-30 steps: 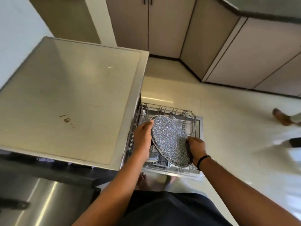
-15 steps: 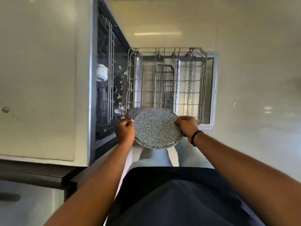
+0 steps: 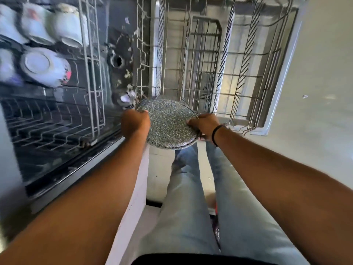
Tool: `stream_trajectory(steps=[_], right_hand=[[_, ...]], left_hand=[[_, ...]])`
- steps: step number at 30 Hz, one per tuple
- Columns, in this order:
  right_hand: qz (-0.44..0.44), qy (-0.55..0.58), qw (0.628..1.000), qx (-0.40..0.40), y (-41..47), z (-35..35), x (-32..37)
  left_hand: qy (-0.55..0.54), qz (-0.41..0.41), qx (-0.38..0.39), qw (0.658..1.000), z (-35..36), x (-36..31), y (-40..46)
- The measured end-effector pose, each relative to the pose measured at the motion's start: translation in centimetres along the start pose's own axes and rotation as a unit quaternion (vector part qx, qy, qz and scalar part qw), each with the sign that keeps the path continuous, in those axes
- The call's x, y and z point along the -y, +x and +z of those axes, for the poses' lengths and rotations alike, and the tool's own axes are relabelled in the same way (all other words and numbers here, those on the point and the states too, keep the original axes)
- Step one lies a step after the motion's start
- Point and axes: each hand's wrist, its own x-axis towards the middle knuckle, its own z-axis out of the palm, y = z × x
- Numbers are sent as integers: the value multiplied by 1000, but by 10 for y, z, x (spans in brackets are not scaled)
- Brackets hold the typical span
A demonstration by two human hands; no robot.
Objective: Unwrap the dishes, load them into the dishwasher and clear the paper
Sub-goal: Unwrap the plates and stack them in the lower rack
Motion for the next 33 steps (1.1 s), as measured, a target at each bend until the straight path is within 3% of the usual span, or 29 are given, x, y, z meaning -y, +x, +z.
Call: stream_trajectory(steps=[6, 17, 33], right_hand=[[14, -96, 995, -1, 42, 15, -3], [-25, -103, 994, -29, 67, 27, 6], [-8, -176, 984, -23, 86, 29, 26]], left_hand=[[82, 6, -3, 997, 30, -1, 34], [170, 40, -22, 984, 45, -10, 52], [166, 6, 0, 986, 57, -25, 68]])
